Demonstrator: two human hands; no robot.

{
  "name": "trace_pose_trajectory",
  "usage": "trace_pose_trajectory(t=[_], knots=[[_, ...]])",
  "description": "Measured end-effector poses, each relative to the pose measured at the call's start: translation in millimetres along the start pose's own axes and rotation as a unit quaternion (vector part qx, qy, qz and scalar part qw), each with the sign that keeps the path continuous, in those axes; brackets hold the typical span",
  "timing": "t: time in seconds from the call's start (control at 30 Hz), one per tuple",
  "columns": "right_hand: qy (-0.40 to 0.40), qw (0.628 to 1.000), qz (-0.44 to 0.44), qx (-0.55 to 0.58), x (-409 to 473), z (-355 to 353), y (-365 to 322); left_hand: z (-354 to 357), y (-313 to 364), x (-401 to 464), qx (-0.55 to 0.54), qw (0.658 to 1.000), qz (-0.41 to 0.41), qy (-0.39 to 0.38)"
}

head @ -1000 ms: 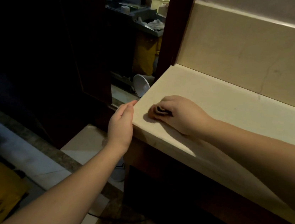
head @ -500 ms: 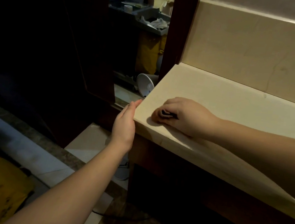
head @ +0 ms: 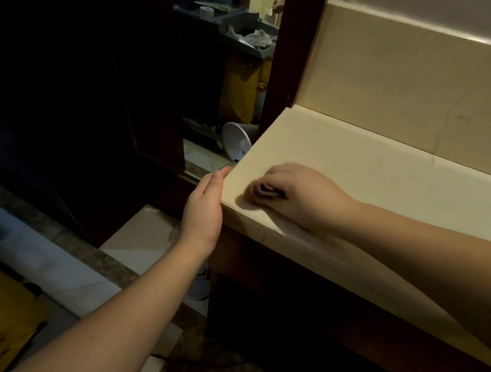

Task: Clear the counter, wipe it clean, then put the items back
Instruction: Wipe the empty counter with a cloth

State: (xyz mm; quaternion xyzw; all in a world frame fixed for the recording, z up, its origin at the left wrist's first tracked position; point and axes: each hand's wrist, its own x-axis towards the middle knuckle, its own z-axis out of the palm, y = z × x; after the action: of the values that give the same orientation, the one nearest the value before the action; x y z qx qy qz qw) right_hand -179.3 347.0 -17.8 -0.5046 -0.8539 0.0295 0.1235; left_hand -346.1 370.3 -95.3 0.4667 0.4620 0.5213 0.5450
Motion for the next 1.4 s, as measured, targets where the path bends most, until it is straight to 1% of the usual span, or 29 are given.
trace_pose_trajectory(t=[0.07, 0.13, 0.3, 0.37, 0.5, 0.6, 0.7, 0.8, 0.87, 1.03, 1.13, 1.2, 1.27, 1.33, 1.4], knots=[[0.016, 1.0, 0.008, -0.003, 24, 7, -8, 0, -1, 0, 0.017, 1.0, 0.013, 0.013], [0.021, 1.0, 0.015, -0.002, 29, 12, -12, 0, 0, 0, 0.02, 0.999, 0.026, 0.019], [-0.018, 1.0, -0.002, 0.025, -36, -6, -5, 2, 1, -2, 0.022, 0.999, 0.021, 0.015], [-0.024, 0.999, 0.002, 0.034, -47, -12, 2, 2, 2, -2, 0.026, 0.999, 0.02, 0.012], [-0.001, 1.0, 0.028, 0.002, -8, -2, 2, -1, 2, 0, 0.026, 0.999, 0.018, 0.009], [0.021, 0.999, 0.035, 0.007, 4, 8, -7, -1, 0, -1, 0.029, 0.999, 0.012, 0.011], [0.005, 1.0, 0.008, 0.019, -33, 0, -7, 0, 0, -1, 0.033, 0.999, 0.02, 0.01], [-0.019, 0.999, 0.004, 0.032, -68, -13, 1, 1, 1, -2, 0.041, 0.999, 0.02, 0.006], [-0.013, 0.999, 0.007, 0.033, -62, -13, 5, 1, 2, -3, 0.049, 0.999, 0.023, 0.007], [0.026, 0.999, 0.043, 0.011, -12, 5, -4, 1, 2, -3, 0.048, 0.998, 0.031, 0.012], [0.019, 1.0, 0.02, 0.014, -41, 2, -3, 0, 0, -2, 0.047, 0.998, 0.037, 0.01], [0.005, 1.0, 0.008, 0.01, -70, -7, -1, 1, 1, -3, 0.067, 0.997, 0.045, 0.011], [0.002, 1.0, 0.0, 0.011, -80, -14, 2, 3, 2, -4, 0.074, 0.996, 0.052, 0.017], [0.01, 1.0, 0.014, 0.019, -66, -15, 6, 3, 2, -3, 0.07, 0.996, 0.051, 0.025], [0.023, 0.998, 0.053, -0.002, -38, -14, 14, 3, 1, -3, 0.069, 0.996, 0.044, 0.027]])
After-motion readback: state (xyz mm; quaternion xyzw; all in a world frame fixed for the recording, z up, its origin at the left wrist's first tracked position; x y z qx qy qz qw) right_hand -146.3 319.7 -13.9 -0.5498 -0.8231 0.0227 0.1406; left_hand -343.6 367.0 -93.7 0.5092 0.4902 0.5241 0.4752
